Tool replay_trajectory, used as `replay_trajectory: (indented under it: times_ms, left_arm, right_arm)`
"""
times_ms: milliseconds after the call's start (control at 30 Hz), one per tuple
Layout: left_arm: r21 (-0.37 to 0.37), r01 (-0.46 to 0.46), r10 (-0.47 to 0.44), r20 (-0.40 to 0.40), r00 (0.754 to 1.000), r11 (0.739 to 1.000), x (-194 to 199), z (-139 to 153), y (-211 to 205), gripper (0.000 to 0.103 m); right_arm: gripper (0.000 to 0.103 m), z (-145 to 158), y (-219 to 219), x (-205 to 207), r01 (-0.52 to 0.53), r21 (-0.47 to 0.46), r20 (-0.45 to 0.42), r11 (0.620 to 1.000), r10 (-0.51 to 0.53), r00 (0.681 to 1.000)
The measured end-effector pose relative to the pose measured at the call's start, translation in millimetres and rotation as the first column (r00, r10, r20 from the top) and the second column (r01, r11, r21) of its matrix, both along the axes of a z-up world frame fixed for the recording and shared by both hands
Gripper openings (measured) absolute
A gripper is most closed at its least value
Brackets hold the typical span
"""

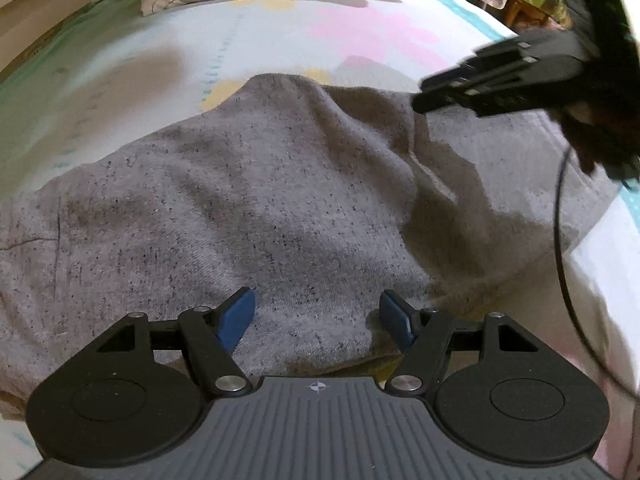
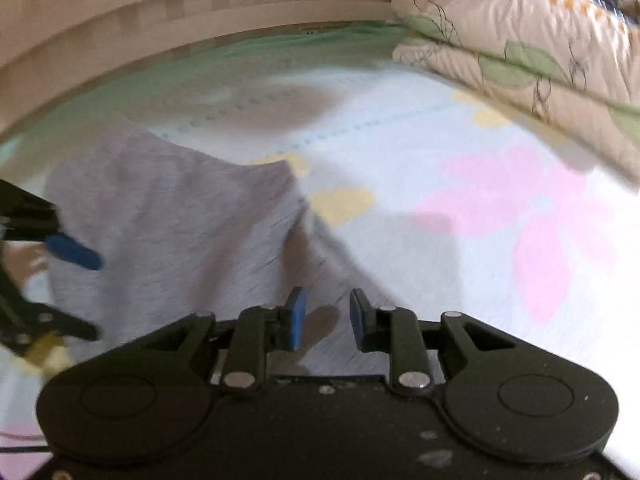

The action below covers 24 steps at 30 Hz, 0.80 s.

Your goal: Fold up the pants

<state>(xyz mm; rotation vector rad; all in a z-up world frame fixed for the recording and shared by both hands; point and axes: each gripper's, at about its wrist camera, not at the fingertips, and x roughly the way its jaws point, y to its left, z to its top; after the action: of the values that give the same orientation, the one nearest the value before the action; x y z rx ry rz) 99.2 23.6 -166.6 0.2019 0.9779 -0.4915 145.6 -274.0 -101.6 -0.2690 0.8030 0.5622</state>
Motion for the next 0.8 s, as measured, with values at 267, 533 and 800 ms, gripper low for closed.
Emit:
replay_trajectory:
  times_ms: [267,533,800]
  left_arm:
    - [0.018,0.027,-0.028,0.041,0.999,0.999,-11.6,-1.6,0.3,0.068]
    - [0.0,0.007,-0.007,0.044,0.999,1.0,-13.9,6.3,3.0,0.068]
    - [-0.04,0.031,-0.029,0.049,0.998,0.999,-15.3,8.8,-12.0,0.068]
  right_arm:
    - [0.002,-14.4,11.6,24.5,-0.101,-0.071,-0.025,0.992,0.1,0.995]
    - [0.017,-11.9,3.2,24.9,0.091,-0.074,0.029,0.993,-0.089,0.996]
    - [0.022,0.5,-6.3,-63.0,0.071,0.186,-0.16,0.98,-0.042,0.986]
